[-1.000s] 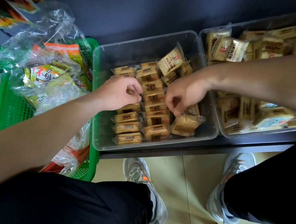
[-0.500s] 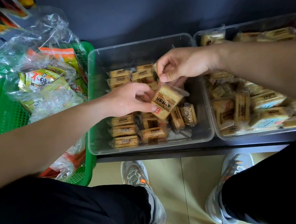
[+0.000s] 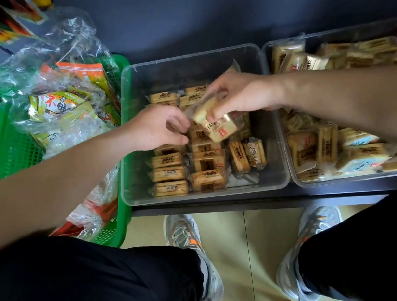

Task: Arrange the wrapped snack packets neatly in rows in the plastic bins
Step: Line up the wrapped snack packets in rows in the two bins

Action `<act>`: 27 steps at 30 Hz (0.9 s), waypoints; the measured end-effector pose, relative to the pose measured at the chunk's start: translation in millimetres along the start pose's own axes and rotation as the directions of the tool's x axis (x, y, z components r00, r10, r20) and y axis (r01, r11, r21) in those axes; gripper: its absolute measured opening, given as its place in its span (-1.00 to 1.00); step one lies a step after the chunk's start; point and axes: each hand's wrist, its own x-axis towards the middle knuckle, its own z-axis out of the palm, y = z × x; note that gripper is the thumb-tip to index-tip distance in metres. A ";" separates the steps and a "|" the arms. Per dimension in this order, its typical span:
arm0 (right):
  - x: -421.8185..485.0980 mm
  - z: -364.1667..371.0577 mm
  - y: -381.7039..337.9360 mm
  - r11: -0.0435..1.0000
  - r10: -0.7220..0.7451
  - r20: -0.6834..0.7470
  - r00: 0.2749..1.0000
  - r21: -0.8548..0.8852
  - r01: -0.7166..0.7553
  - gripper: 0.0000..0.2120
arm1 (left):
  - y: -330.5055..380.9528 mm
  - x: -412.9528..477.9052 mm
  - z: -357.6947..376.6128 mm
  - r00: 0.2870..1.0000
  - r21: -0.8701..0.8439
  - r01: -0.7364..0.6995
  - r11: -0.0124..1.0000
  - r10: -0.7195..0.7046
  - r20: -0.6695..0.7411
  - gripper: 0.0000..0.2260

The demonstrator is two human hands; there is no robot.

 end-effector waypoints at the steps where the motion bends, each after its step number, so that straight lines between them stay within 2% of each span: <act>1: -2.3 3.5 -0.5 1.000 0.024 0.092 0.995 -0.011 -0.023 -0.77 | -4.3 -0.6 -2.4 1.000 0.041 0.014 0.999 -0.013 -0.026 -0.77; 3: -4.7 18.5 1.9 0.995 0.072 0.268 0.961 -0.082 -0.052 -0.77 | -10.8 -1.5 -5.1 0.997 0.084 0.033 0.996 -0.027 -0.073 -0.83; 6: -2.0 49.5 6.5 0.979 0.097 0.372 0.923 -0.204 -0.021 -0.75 | -14.8 -2.1 -4.0 0.996 0.098 0.048 0.994 -0.041 -0.076 -0.80; 11: 10.2 69.7 5.1 0.938 0.120 0.385 0.915 -0.345 0.022 -0.59 | -20.4 0.7 -1.0 0.998 0.137 0.066 0.988 -0.063 -0.029 -0.79; 15: 11.2 63.5 5.1 0.946 0.148 0.411 0.899 -0.324 -0.008 -0.67 | -23.1 2.8 -0.2 0.998 0.132 0.058 0.990 -0.055 -0.030 -0.79; 19: 9.2 65.7 10.4 0.888 0.189 0.400 0.897 -0.459 0.018 -0.55 | -23.7 2.5 1.2 0.999 0.107 0.051 0.993 -0.049 -0.020 -0.78; 27: 8.9 77.2 4.0 0.772 0.054 0.316 0.947 -0.615 0.161 -0.62 | -21.6 6.6 5.5 0.999 0.094 0.051 0.994 -0.051 -0.005 -0.81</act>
